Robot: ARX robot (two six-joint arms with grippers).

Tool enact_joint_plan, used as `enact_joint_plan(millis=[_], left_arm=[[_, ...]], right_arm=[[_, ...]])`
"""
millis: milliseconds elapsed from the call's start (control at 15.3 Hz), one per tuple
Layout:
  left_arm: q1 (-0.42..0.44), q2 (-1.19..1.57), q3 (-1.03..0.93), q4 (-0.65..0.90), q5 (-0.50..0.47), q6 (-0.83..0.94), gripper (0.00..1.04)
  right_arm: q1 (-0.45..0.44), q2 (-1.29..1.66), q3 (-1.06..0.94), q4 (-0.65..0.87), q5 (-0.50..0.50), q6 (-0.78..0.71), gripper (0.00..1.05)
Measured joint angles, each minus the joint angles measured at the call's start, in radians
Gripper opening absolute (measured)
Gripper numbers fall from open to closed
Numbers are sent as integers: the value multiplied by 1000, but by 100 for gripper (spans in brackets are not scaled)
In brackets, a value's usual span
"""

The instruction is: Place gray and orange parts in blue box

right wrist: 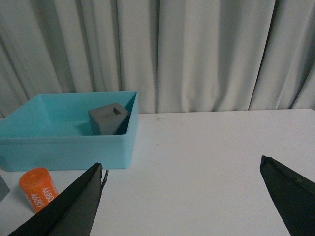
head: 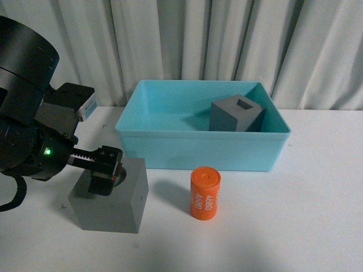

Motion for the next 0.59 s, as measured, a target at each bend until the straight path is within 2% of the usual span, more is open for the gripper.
enact_joint_plan(millis=[589], left_arm=[[-18, 24, 1, 0, 10, 4, 98]], right_arm=[[0, 0, 0, 0, 0, 0, 98]])
